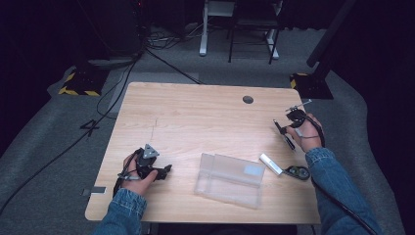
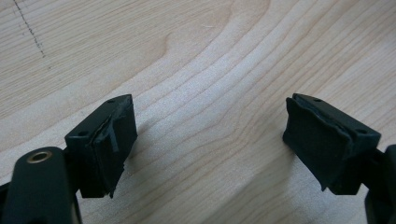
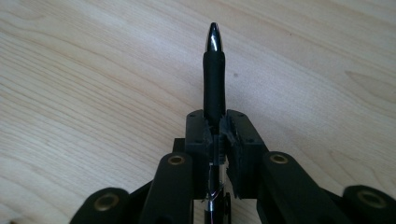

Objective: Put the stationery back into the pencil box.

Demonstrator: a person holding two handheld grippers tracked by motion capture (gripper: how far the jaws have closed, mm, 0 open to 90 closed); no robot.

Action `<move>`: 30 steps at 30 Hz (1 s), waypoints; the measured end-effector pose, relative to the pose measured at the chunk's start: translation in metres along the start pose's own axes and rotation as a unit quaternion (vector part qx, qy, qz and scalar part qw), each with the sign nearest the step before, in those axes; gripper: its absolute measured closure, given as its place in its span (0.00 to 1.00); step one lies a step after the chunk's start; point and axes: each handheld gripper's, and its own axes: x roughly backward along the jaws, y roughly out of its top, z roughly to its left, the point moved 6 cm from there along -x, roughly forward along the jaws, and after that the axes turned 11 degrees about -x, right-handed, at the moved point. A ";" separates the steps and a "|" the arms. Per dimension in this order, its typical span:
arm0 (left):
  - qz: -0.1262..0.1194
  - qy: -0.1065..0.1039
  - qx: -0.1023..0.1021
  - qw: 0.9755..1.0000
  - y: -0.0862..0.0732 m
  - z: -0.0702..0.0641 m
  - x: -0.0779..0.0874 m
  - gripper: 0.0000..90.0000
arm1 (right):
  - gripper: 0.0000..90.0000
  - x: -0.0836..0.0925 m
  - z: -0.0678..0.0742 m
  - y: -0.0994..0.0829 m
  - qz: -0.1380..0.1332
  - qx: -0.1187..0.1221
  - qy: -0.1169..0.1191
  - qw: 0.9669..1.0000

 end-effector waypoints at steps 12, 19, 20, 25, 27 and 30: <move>0.000 0.001 0.000 1.000 0.000 0.000 0.000 0.19 | 0.89 0.043 0.021 0.018 -0.048 0.031 0.013 0.998; 0.000 0.000 0.001 1.000 0.000 0.000 0.000 0.19 | 0.89 0.069 0.041 0.022 -0.074 0.049 0.031 0.996; 0.000 0.001 0.000 1.000 0.000 0.000 0.000 0.19 | 0.89 0.069 0.041 0.022 -0.074 0.049 0.031 0.996; 0.000 0.001 0.000 1.000 0.000 0.000 0.000 0.19 | 0.89 0.084 0.056 0.021 -0.089 0.060 0.045 0.993; 0.000 0.001 0.000 1.000 0.000 0.000 0.000 0.19 | 0.89 0.090 0.063 0.020 -0.092 0.067 0.053 0.992; 0.000 0.000 0.001 1.000 0.000 0.000 0.000 0.19 | 0.89 0.097 0.078 0.015 -0.097 0.081 0.073 0.989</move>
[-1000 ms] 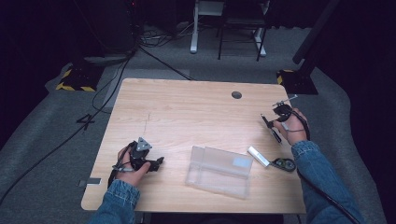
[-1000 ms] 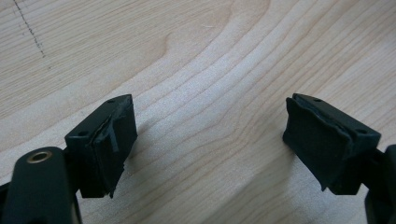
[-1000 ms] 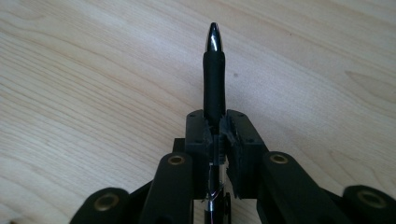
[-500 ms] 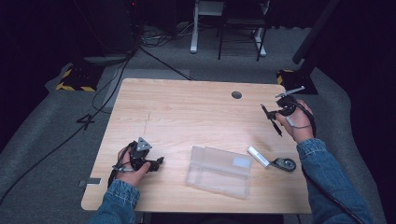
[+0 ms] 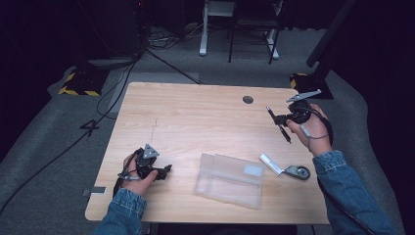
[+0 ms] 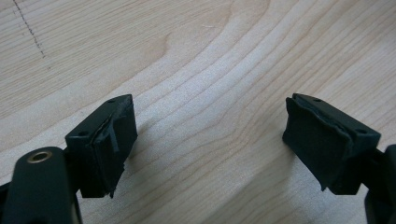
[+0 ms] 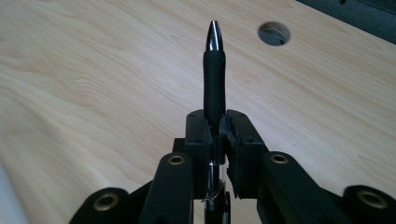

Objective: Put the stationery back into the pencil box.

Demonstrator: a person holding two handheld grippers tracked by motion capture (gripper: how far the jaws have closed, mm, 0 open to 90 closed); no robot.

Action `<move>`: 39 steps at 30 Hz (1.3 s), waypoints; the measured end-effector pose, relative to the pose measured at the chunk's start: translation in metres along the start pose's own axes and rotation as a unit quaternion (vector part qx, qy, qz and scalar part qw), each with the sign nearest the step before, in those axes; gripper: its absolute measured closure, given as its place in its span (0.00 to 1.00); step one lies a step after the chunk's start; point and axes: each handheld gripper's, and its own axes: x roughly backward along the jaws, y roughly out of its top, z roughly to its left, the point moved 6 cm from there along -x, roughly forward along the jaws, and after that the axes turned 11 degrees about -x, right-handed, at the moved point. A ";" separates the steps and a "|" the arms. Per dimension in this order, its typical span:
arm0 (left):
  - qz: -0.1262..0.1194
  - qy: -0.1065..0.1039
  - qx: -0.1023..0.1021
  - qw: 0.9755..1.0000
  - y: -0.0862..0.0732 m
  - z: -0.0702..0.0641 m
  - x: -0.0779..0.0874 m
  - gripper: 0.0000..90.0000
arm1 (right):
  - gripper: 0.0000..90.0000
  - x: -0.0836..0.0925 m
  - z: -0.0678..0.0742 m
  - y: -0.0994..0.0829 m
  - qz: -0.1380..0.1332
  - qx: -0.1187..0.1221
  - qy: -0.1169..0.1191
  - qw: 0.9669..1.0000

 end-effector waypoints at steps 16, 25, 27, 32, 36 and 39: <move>0.000 0.000 -0.001 1.000 0.000 0.000 0.000 0.19 | 0.89 0.009 0.073 -0.012 -0.002 0.071 0.080 0.994; 0.000 0.001 -0.001 1.000 0.000 0.000 0.000 0.19 | 0.89 0.008 0.106 -0.023 0.003 0.095 0.120 0.988; 0.000 0.000 -0.001 1.000 0.000 0.000 0.000 0.19 | 0.89 0.007 0.109 -0.025 0.004 0.095 0.126 0.987; 0.000 0.000 -0.002 1.000 0.000 0.000 0.000 0.19 | 0.89 0.005 0.122 -0.033 0.003 0.101 0.148 0.984; 0.001 -0.002 -0.004 1.000 0.000 -0.001 0.000 0.19 | 0.89 0.000 0.132 -0.040 0.001 0.105 0.167 0.980; 0.000 -0.001 -0.005 1.000 0.000 -0.001 0.000 0.19 | 0.89 -0.003 0.140 -0.049 -0.005 0.107 0.183 0.977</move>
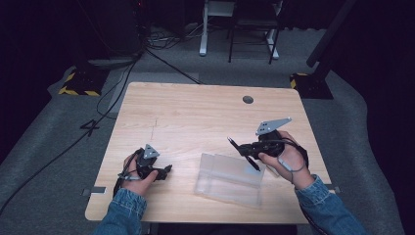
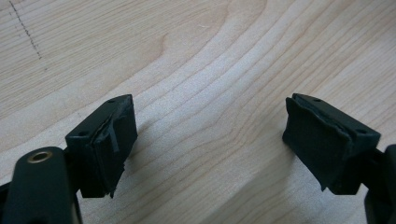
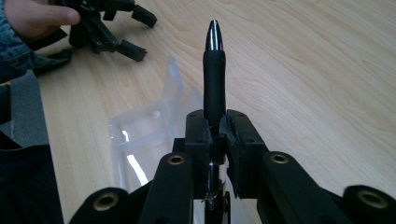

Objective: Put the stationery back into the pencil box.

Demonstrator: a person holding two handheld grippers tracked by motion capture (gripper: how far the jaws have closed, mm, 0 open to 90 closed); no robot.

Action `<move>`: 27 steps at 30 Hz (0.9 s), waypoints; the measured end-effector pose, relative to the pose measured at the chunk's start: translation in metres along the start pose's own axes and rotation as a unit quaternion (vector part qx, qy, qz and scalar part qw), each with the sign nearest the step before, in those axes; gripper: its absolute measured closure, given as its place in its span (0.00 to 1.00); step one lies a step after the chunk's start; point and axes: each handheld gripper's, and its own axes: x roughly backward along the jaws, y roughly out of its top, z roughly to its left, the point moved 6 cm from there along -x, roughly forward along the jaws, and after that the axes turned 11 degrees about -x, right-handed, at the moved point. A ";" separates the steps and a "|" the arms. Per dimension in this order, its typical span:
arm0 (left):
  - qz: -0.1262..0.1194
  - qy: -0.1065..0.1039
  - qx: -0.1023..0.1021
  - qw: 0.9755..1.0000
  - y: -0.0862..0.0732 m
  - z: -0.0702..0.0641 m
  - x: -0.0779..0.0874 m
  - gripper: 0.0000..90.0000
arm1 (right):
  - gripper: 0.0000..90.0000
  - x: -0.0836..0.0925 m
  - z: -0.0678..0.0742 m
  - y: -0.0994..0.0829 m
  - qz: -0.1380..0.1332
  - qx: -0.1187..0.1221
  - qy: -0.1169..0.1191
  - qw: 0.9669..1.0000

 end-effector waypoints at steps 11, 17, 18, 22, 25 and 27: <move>-0.001 -0.002 0.000 1.000 0.000 0.000 0.000 0.19 | 0.89 -0.017 0.013 -0.022 -0.013 -0.012 0.047 0.999; -0.001 -0.001 -0.002 1.000 0.000 0.000 0.000 0.19 | 0.89 -0.021 0.019 -0.025 -0.013 0.010 0.054 0.998; -0.001 -0.002 -0.002 1.000 0.000 0.000 0.000 0.19 | 0.89 -0.021 0.020 -0.025 -0.014 0.013 0.054 0.998; -0.001 -0.001 -0.002 1.000 0.000 0.000 0.000 0.19 | 0.89 -0.022 0.022 -0.030 -0.011 0.023 0.058 0.998; -0.001 -0.001 -0.002 1.000 0.000 0.000 0.000 0.19 | 0.89 -0.025 0.020 -0.034 -0.006 0.024 0.058 0.998; -0.001 -0.002 -0.002 1.000 0.000 0.000 0.000 0.19 | 0.89 -0.027 0.020 -0.036 -0.002 0.027 0.058 0.998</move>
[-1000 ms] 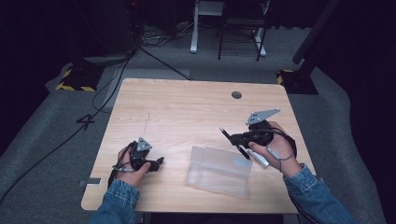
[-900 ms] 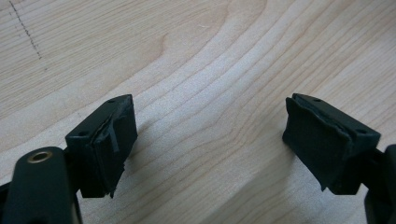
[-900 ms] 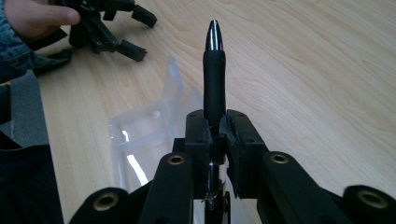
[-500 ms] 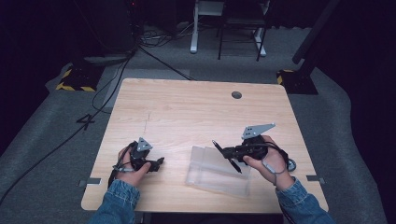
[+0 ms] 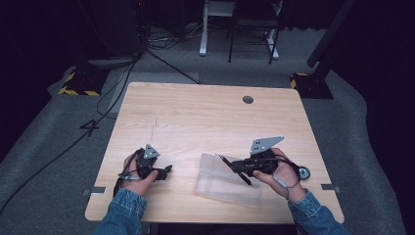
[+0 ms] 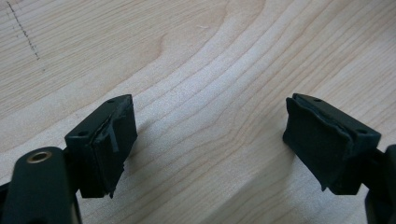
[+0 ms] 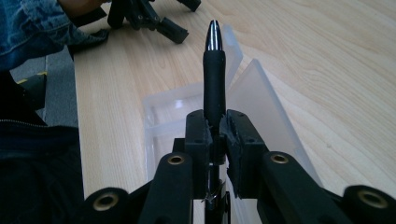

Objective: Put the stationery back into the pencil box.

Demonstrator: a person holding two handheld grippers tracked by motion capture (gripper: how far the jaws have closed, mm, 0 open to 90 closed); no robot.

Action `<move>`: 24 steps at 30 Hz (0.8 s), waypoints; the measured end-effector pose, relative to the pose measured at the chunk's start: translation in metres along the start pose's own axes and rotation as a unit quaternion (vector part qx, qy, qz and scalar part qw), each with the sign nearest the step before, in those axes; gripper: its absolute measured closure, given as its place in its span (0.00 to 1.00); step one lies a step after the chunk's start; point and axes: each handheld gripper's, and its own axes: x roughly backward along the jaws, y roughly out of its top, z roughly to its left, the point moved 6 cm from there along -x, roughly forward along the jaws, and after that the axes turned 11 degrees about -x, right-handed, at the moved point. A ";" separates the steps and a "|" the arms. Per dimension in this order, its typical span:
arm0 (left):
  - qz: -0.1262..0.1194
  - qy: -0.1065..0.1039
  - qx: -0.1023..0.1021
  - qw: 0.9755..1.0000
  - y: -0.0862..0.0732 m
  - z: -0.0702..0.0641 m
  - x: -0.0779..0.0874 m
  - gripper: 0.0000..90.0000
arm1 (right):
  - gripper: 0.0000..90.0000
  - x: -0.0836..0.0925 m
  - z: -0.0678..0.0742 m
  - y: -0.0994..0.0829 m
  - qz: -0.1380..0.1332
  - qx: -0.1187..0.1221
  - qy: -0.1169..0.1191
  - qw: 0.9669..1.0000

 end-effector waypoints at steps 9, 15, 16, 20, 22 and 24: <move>0.001 0.000 0.001 1.000 0.000 0.000 0.000 0.19 | 0.89 -0.009 0.005 -0.010 0.030 0.026 -0.002 0.999; 0.000 0.000 0.000 1.000 0.000 0.000 0.000 0.19 | 0.89 -0.015 0.006 -0.015 0.051 0.036 -0.001 0.998; 0.001 0.000 0.001 1.000 0.000 0.000 0.000 0.19 | 0.89 -0.015 0.006 -0.016 0.053 0.038 -0.002 0.998; 0.001 -0.001 0.002 1.000 0.000 0.000 0.000 0.19 | 0.89 -0.015 0.006 -0.017 0.060 0.038 -0.002 0.997; 0.001 -0.001 0.001 1.000 0.000 0.000 0.000 0.19 | 0.89 -0.016 0.007 -0.018 0.067 0.038 -0.001 0.997; 0.000 0.000 0.000 1.000 0.000 0.000 0.000 0.19 | 0.89 -0.016 0.007 -0.019 0.073 0.040 -0.001 0.997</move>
